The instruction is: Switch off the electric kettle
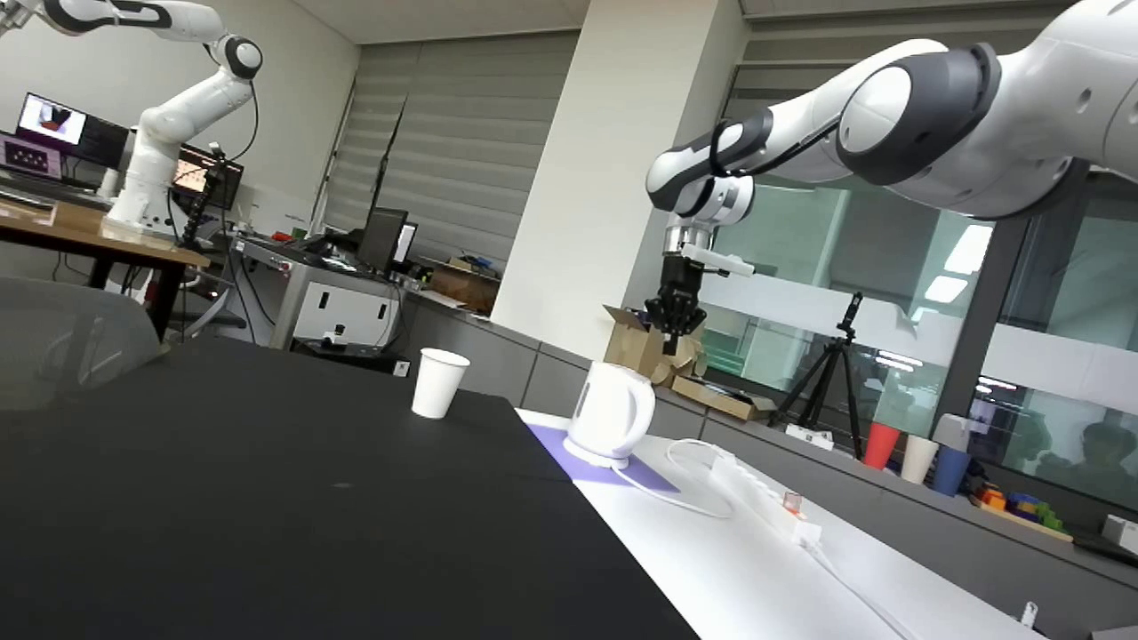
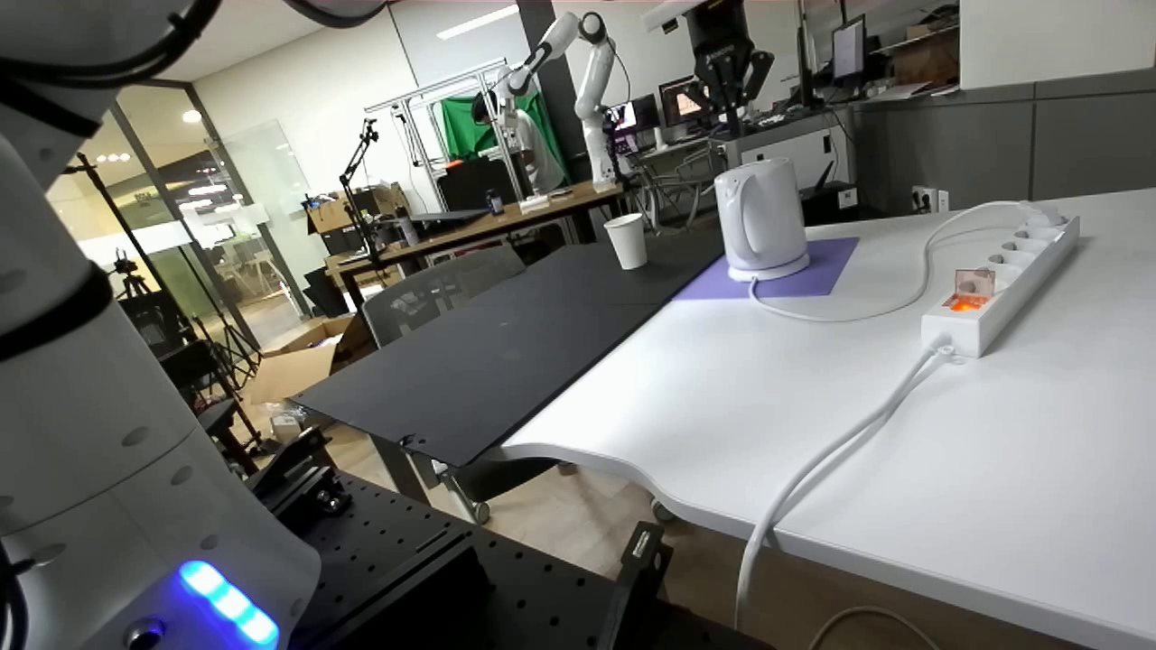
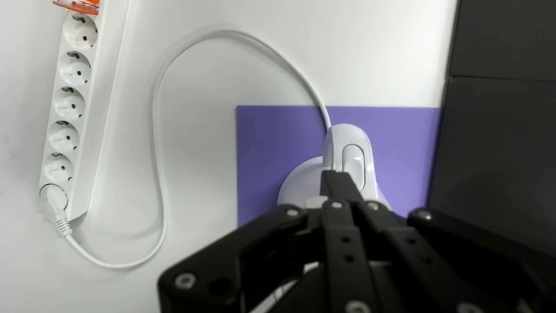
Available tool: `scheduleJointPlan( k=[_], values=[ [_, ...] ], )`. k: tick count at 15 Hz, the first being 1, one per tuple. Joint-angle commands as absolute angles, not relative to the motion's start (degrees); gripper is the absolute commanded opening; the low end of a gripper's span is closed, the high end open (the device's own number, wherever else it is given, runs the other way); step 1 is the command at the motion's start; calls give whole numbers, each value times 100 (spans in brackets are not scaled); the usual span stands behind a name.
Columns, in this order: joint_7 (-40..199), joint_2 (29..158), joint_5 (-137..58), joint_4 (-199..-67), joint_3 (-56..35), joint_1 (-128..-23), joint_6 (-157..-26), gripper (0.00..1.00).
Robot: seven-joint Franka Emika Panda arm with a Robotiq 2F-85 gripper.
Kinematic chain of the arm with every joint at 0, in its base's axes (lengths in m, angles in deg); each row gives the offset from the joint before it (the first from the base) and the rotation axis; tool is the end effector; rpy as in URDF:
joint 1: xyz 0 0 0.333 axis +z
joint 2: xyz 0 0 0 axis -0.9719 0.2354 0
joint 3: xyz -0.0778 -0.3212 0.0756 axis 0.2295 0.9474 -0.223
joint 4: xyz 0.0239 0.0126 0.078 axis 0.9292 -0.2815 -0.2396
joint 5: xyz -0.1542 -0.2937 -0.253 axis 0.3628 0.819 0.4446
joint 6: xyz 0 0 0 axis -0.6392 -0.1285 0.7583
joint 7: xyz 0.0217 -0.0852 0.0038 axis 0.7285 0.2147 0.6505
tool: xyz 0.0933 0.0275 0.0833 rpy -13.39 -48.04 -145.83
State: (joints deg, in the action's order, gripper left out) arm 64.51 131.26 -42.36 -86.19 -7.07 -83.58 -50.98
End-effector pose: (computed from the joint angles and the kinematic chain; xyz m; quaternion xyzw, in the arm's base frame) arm 0.7992 -0.1600 0.3432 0.9976 -0.0108 -0.0561 0.0403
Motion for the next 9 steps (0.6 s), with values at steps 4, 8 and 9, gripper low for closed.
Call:
scheduleJointPlan(
  k=[4, 8, 9],
  values=[
    [6301, 13033, -4271, -9067, -792, -8335, -4948, 0],
    [6216, 13017, -4270, -9275, -841, -8318, -4927, 0],
    [6205, 13002, -4276, -9336, -852, -8318, -4948, 0]
  ],
)
